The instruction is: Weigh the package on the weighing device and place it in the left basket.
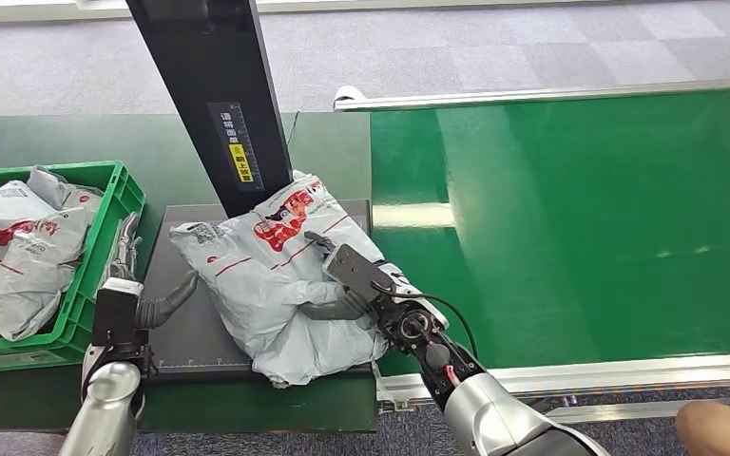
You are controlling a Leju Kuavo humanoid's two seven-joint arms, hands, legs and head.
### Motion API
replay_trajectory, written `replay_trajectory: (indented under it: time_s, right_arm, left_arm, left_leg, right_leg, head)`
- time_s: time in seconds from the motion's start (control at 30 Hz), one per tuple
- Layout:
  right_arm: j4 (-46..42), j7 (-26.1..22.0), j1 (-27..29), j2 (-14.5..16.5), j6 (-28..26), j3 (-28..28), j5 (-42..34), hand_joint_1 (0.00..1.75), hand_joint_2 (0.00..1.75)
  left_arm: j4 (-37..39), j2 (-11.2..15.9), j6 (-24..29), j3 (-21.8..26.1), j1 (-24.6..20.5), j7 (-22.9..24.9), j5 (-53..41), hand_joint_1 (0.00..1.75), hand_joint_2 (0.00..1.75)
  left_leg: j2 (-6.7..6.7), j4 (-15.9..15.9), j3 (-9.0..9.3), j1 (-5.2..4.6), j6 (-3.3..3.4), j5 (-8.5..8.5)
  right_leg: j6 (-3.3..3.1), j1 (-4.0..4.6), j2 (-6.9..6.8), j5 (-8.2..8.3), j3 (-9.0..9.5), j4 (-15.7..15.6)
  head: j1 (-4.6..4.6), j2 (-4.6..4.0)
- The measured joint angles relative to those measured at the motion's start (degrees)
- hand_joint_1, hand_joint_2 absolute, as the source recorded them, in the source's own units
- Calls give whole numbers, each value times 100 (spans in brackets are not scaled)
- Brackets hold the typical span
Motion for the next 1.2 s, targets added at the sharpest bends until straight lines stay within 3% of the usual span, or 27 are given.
replay_trajectory:
  time_s: [0.27, 0.73, 0.87, 1.2]
  right_arm:
    - [-618, -147, 209, -87, 64, -218, -172, 0, 175]
    - [-1287, -424, 747, -379, 29, -633, -317, 0, 175]
    - [-1525, -473, 927, -438, 31, -786, -353, 0, 175]
    - [-1759, -528, 1114, -475, 93, -1022, -383, 0, 175]
  left_arm:
    - [-211, 235, 217, 275, -433, -64, -285, 0, 175]
    - [-1244, 423, 249, 627, -442, -179, -495, 0, 175]
    - [-1411, 501, -304, 425, -615, -58, -549, 0, 175]
    - [-1608, 475, -1404, -656, -773, 184, -430, 0, 175]
  left_leg:
    - [1, 0, -1, 0, 0, 1]
    - [0, 0, -1, 0, 0, 0]
    - [-1, 1, -1, 0, 0, 1]
    - [0, 1, -2, -3, 0, 0]
  right_leg:
    - [0, 0, 0, 0, 0, 1]
    - [0, 0, 1, 0, -2, 0]
    - [0, 0, 0, 0, -1, 0]
    - [1, -3, 1, 0, -5, -1]
  head:
    - [0, 0]
    - [0, 0]
    - [-1, 0]
    - [-2, 0]
